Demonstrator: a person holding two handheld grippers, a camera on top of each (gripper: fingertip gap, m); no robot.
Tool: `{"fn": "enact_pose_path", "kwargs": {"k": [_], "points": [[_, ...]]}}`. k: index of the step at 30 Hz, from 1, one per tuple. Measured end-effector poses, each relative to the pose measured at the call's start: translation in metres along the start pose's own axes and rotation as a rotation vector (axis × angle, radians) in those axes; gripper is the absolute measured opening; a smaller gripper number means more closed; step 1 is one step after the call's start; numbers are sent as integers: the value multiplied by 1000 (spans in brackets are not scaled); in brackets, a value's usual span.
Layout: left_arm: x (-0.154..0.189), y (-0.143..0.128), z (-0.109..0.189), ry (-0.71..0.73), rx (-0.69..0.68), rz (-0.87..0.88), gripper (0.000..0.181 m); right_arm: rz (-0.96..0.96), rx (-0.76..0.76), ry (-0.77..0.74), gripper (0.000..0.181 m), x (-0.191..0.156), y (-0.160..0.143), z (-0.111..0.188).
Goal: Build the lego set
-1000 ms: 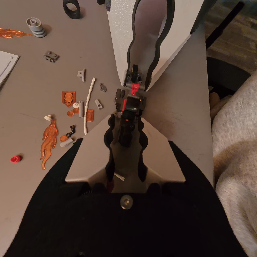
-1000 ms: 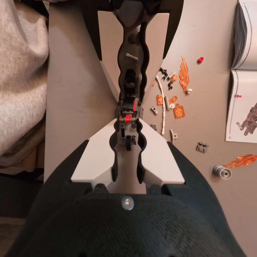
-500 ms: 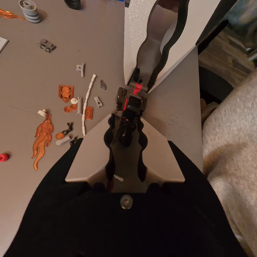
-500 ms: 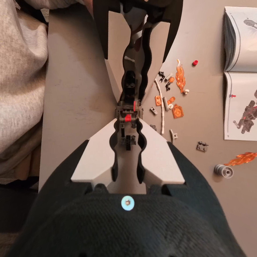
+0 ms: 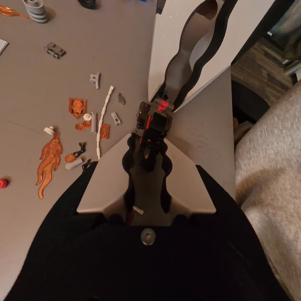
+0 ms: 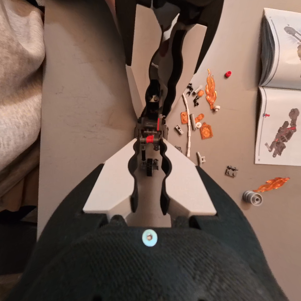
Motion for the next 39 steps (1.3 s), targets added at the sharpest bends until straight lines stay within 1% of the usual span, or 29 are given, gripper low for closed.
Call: {"fn": "enact_pose_path", "kwargs": {"k": [4,25,30,33,34,35,36,39], "points": [[-1,0,1,1,4,9,30,17,-5,-28,23,-1,1,-1],[-3,0,1,0,12,26,29,20,-9,-39,23,-2,1,-4],[-3,0,1,5,10,19,29,23,6,-39,23,-2,1,-4],[-3,1,1,35,4,-5,30,9,39,-47,23,-1,0,-4],[-3,1,1,46,2,-14,30,7,42,-58,28,-1,-1,-4],[-3,1,1,53,1,-20,30,8,36,-72,37,-1,-2,-4],[-3,1,1,56,1,-21,30,13,28,-85,40,-2,-3,-4],[-4,1,1,48,5,-9,29,33,27,-110,38,-4,-3,-4]]}}
Point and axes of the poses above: each gripper's, where its closed fingertips meet, z back along the fingers, y out of its top, x = y × z across the jaws, the point moved 7 cm from there along z, back along the fingers, and after that the axes turned 6 degrees about -y, right-handed, at the moved point
